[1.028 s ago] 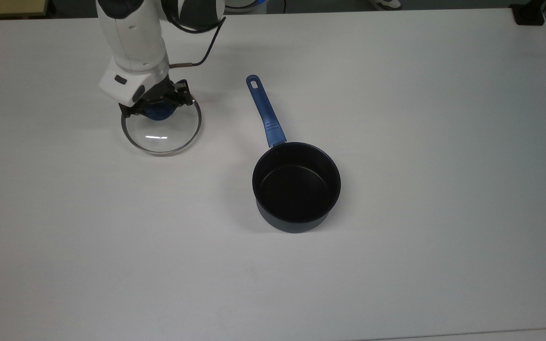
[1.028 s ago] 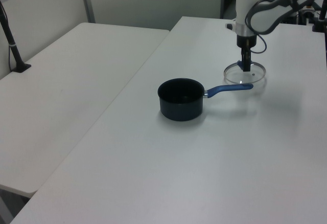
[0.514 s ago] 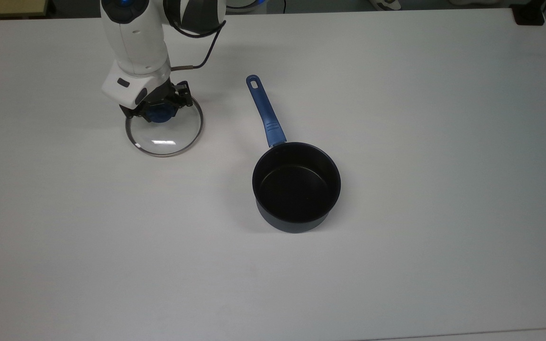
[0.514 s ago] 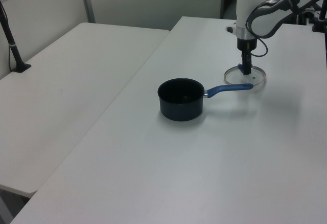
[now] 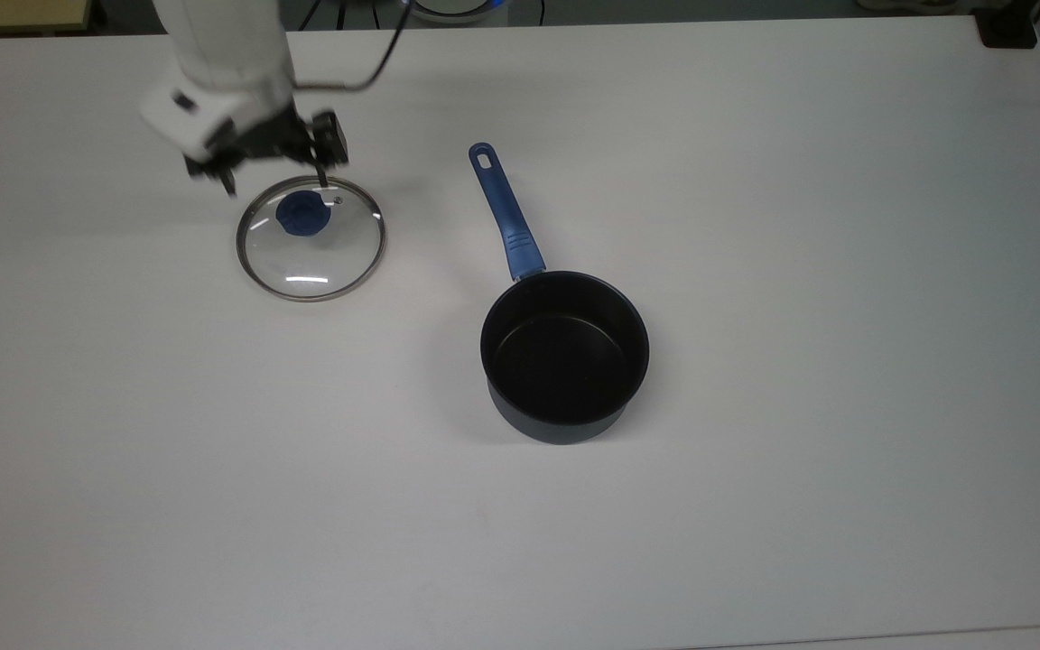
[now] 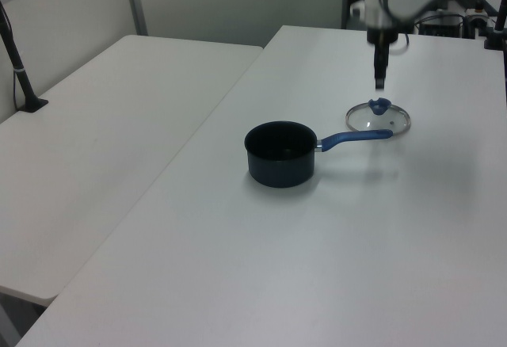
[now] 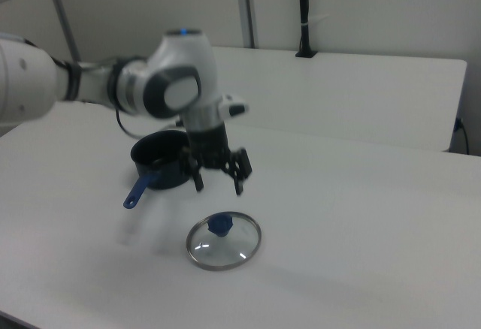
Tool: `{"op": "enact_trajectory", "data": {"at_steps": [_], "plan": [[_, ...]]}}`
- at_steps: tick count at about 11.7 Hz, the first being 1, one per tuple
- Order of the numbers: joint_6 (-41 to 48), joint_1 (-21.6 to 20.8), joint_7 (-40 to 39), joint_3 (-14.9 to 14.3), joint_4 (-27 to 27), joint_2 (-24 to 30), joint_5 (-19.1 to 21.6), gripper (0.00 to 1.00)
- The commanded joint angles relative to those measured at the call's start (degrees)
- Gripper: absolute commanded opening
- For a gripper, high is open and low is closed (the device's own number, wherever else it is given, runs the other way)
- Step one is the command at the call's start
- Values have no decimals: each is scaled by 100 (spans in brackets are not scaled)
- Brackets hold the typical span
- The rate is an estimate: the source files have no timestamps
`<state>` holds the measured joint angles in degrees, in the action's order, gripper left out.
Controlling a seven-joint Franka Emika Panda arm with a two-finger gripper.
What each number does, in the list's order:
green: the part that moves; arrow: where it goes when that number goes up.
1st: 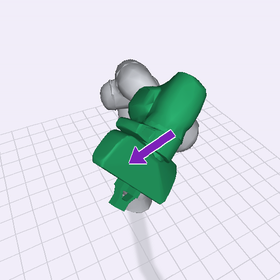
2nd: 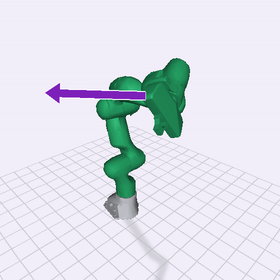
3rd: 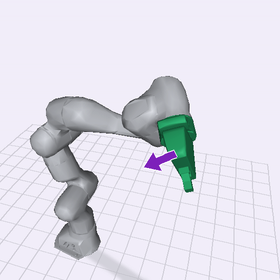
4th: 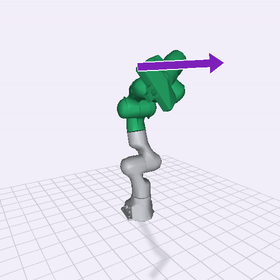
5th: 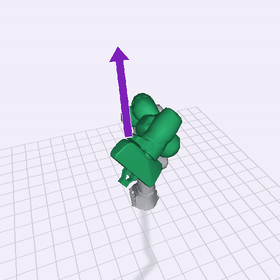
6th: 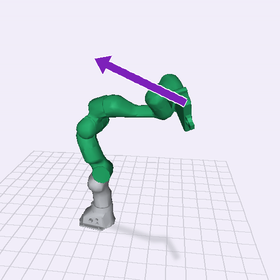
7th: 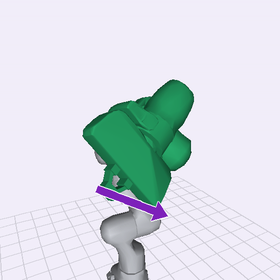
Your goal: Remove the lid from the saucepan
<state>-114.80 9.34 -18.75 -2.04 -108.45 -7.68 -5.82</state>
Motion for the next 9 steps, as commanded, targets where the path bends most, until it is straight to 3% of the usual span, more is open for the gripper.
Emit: {"op": "enact_trajectory", "data": {"at_steps": [1,3,5,6,9], "plan": [[1684,-282,1334,11,1323,459,257,100],[2678,-676,1917,-190,1624,932,222,100],[3242,-1325,2174,-909,1564,1530,449,100],[3402,-1468,2122,-1086,1503,1585,607,100],[2695,-1137,1237,-887,1511,1393,644,100]]}}
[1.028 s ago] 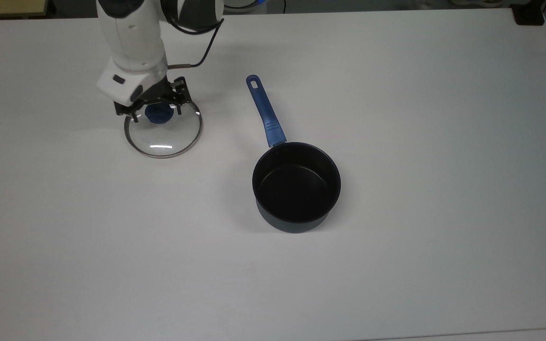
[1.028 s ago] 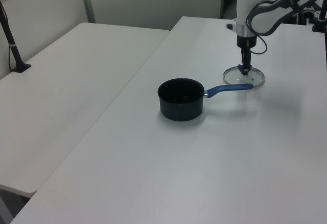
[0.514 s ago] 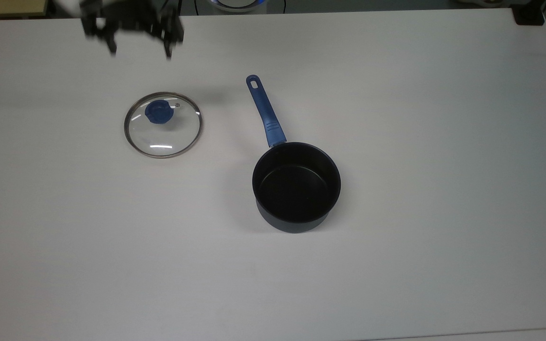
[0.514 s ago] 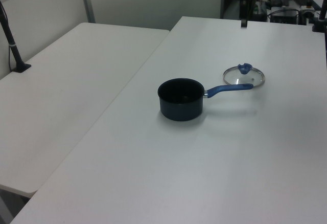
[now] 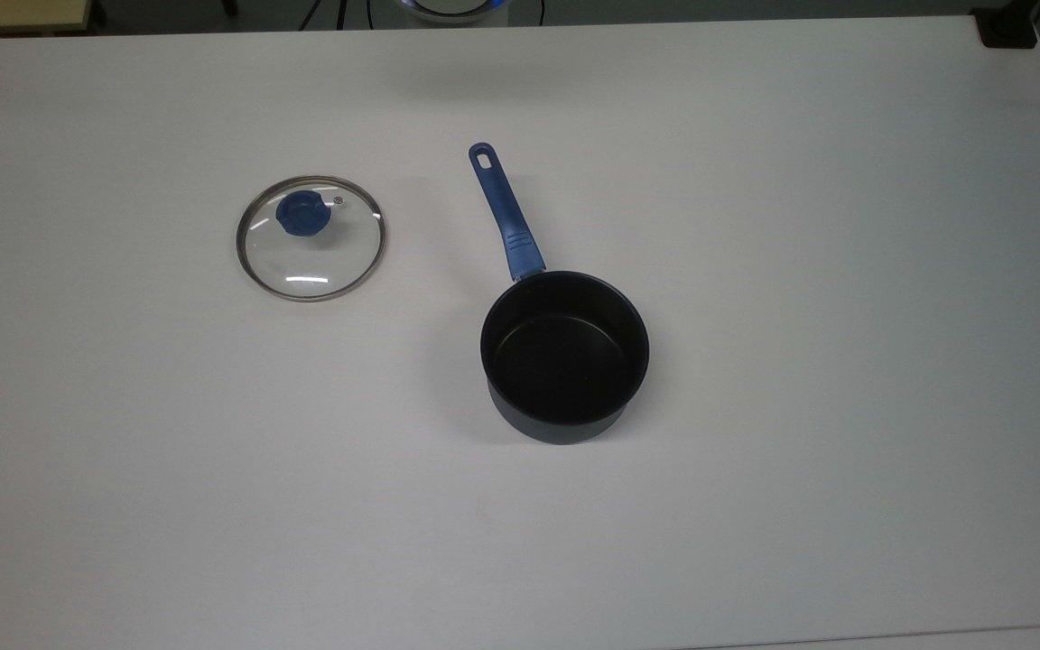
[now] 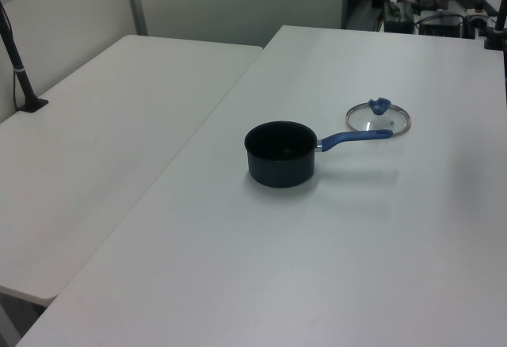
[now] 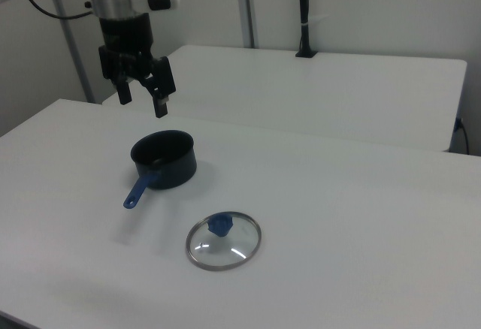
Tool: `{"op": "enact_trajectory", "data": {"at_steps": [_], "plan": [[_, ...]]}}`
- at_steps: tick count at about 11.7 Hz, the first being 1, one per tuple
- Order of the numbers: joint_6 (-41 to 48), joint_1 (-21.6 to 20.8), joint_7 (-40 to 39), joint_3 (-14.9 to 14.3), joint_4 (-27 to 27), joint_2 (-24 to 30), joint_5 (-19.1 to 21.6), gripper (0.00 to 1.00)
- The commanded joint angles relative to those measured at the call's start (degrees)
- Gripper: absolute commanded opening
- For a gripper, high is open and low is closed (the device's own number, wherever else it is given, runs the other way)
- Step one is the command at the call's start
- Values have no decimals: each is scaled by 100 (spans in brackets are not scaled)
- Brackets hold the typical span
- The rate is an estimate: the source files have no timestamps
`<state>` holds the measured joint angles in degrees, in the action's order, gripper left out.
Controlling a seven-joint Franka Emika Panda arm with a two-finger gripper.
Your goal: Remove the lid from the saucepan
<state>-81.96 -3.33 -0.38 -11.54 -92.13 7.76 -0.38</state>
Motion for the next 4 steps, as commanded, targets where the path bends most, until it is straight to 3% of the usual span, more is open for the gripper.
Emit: {"op": "enact_trajectory", "data": {"at_steps": [1,4], "plan": [[-889,357,-586,299,-121,-265,48,100],[-919,491,-516,424,-103,-354,65,100]]}}
